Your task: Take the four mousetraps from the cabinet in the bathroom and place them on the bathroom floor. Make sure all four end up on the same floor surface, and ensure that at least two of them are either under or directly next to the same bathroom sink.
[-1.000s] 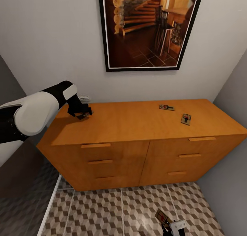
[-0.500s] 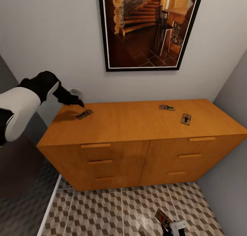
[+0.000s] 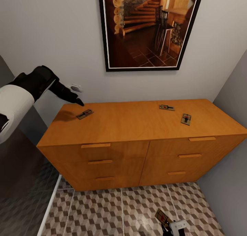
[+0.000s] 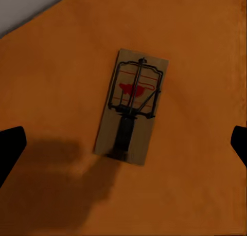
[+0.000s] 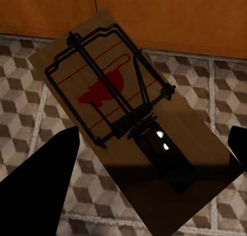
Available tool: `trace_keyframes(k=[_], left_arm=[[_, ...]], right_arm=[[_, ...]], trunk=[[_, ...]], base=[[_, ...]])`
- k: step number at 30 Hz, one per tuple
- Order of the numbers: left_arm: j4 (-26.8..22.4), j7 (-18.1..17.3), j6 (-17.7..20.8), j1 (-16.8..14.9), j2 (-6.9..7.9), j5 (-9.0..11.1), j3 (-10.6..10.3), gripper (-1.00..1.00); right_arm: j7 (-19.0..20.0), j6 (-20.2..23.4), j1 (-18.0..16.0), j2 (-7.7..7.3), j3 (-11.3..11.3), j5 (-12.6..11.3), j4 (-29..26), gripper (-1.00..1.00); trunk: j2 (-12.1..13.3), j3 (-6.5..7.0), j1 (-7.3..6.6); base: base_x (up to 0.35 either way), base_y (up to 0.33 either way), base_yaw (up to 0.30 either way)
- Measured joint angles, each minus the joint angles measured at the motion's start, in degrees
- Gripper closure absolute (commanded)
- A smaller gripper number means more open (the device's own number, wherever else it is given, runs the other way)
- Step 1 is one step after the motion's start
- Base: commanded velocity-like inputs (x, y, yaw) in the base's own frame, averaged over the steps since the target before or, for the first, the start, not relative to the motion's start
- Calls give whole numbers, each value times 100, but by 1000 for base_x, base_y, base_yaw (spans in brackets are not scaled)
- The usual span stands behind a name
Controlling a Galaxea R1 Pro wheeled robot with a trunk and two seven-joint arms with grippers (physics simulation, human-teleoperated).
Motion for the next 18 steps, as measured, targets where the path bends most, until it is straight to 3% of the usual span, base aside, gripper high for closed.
trace_keyframes(k=[7, 18], left_arm=[[-10, -380, -285, 0, 19, -4, -94, -100], [13, -440, -702, -1, 152, 2, -105, -100]], right_arm=[[1, 0, 0, 0, -2, -1, 0, 100], [1, -1, -1, 0, -1, 2, -3, 100]], trunk=[[0, 0, 0], [0, 0, 0]], base=[[0, 0, 0], [0, 0, 0]])
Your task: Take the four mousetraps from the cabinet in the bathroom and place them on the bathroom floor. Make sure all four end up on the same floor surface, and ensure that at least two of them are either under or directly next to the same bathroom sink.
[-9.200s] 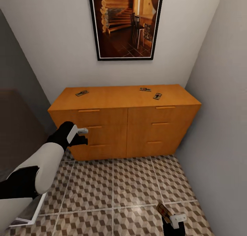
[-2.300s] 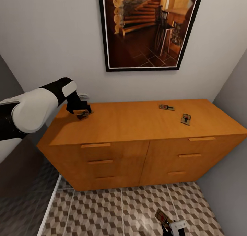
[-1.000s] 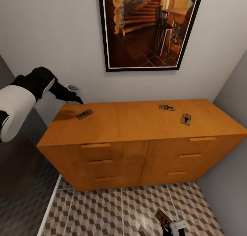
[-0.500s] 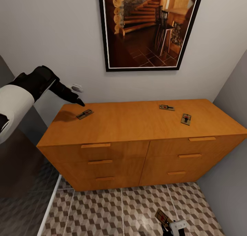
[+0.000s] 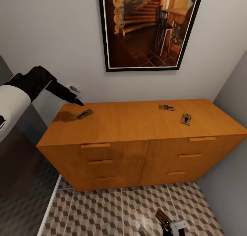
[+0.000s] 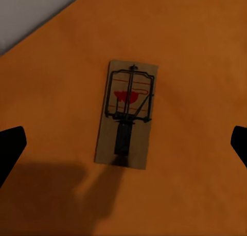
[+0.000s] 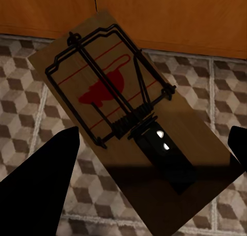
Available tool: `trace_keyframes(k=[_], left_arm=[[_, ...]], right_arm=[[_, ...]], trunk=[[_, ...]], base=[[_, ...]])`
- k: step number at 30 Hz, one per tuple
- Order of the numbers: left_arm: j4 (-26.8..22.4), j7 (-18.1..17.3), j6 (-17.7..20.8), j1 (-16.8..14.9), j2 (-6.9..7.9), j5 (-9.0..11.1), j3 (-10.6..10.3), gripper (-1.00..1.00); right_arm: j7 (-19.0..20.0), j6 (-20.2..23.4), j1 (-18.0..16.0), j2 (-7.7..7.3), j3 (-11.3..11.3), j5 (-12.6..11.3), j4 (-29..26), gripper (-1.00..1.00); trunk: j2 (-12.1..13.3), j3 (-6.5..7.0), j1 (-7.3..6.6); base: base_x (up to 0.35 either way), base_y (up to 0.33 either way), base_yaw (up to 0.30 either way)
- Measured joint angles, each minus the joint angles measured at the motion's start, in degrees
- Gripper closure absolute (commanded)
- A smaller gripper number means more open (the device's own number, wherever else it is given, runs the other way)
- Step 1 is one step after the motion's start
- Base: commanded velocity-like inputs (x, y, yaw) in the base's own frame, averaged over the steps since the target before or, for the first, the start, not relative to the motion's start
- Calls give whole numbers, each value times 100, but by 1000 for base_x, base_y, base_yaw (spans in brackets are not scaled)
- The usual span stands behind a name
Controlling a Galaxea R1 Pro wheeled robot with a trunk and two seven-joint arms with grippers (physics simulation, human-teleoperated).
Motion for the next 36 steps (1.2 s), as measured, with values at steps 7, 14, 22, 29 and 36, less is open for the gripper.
trace_keyframes(k=[7, 14, 22, 29, 36], left_arm=[[-5, -163, -16, 0, 8, -5, -3, -100], [-7, -239, -20, 0, 8, -8, -8, -100], [-7, -244, -21, 0, 8, -1, -8, -100], [-7, -249, -21, 0, 8, 1, -10, -100], [-19, -739, -51, 0, 92, -8, -3, -100]], right_arm=[[-1, 0, 4, 0, 0, -2, -5, 100], [-1, 0, 2, 0, -1, -1, -6, 100], [0, 0, 1, 0, 1, 1, -4, 100], [-1, 0, 0, 0, -1, -2, -2, 100], [-2, 0, 2, 0, 2, -2, 1, 100]], trunk=[[0, -10, 0], [0, -63, 0], [0, -133, 0], [0, -195, 0], [0, -223, 0]], base=[[0, 0, 0], [0, 0, 0], [0, 0, 0], [0, 0, 0], [0, 0, 0]])
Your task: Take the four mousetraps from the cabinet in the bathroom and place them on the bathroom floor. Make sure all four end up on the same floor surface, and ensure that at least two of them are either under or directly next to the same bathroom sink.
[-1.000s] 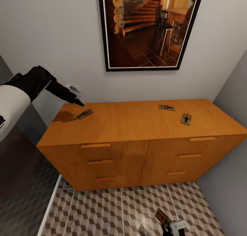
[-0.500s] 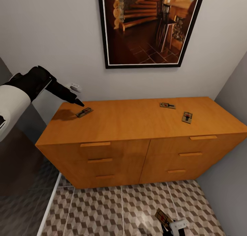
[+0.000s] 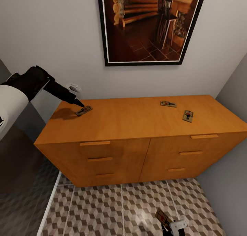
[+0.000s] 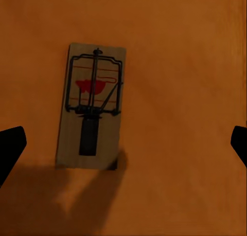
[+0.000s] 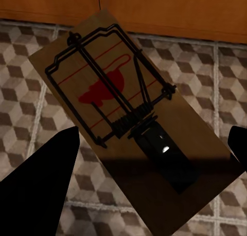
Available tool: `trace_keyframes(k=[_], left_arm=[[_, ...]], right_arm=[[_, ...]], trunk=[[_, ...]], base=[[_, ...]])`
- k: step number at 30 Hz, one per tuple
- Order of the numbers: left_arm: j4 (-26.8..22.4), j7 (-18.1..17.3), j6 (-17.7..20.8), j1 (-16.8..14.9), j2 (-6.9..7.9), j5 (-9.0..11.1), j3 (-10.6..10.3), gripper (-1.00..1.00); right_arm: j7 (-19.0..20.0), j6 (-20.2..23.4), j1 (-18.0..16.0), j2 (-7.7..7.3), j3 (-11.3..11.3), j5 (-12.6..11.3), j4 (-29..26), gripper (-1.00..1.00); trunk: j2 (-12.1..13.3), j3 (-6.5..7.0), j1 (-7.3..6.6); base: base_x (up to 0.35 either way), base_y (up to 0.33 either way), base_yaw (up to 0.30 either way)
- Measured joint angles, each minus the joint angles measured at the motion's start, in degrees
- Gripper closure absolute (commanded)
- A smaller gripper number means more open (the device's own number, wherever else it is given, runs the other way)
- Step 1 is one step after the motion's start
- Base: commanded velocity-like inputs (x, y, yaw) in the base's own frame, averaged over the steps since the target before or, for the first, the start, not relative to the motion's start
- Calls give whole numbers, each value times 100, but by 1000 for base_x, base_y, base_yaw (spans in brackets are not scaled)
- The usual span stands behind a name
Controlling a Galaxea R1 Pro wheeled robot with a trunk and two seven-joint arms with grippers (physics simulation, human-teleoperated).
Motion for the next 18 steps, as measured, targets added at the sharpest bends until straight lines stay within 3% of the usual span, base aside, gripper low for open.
trace_keyframes(k=[5, 18], left_arm=[[1, -182, -303, 0, 66, 1, -1, -100], [11, -239, -383, 0, 105, 24, -2, -100]], right_arm=[[0, 0, -1, 0, 4, 1, 0, 100], [0, 0, -2, 0, 6, 4, 1, 100]], trunk=[[0, -2, 0], [0, -2, 0]], base=[[0, 0, 0], [0, 0, 0]])
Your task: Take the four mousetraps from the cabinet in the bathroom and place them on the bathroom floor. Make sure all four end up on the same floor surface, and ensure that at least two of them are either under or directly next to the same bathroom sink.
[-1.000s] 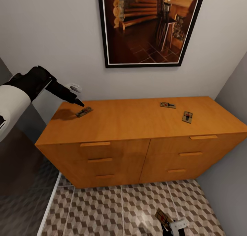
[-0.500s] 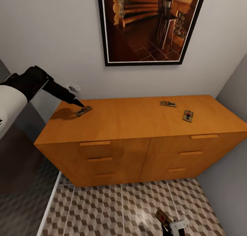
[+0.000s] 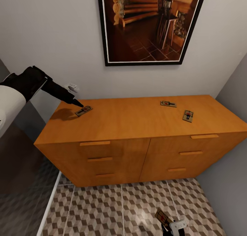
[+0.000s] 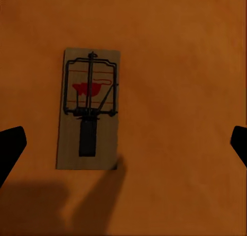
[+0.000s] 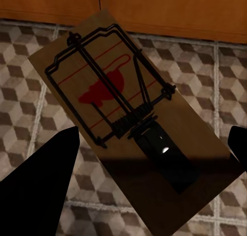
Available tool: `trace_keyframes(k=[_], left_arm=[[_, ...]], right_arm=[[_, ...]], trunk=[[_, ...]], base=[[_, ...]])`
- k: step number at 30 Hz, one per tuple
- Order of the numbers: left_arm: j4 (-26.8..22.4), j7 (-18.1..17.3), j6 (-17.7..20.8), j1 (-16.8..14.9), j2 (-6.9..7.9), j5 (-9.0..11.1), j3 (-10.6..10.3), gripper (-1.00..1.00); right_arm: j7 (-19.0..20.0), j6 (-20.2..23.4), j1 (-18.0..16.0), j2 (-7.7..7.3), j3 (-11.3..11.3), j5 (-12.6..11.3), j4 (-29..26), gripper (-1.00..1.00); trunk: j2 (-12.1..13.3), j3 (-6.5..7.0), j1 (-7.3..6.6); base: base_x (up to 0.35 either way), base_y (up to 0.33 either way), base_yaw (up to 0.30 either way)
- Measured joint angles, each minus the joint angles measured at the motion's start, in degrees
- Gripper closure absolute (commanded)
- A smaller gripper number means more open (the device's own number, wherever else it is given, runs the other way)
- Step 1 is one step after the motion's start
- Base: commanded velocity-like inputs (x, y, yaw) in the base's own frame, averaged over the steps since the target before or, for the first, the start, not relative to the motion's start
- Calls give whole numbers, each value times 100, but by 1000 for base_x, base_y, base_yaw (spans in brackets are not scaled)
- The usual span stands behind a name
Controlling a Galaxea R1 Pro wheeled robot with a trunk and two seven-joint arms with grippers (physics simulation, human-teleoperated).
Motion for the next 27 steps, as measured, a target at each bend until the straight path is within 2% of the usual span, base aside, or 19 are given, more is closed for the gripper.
trace_keyframes(k=[8, 14, 27], left_arm=[[8, -245, -31, 0, 11, 3, 0, -100], [15, -297, -263, 0, 10, 11, -2, -100], [27, -307, -290, 0, 12, 8, -7, -100]], right_arm=[[-1, 0, 1, 0, 0, 0, -2, 100], [-1, 0, 2, 0, 0, 3, 1, 100], [0, 0, 2, 0, 0, 4, 1, 100]], trunk=[[0, -4, 0], [0, -40, 0], [0, -49, 0]], base=[[0, 0, 0], [0, 0, 0], [0, 44, 0]])
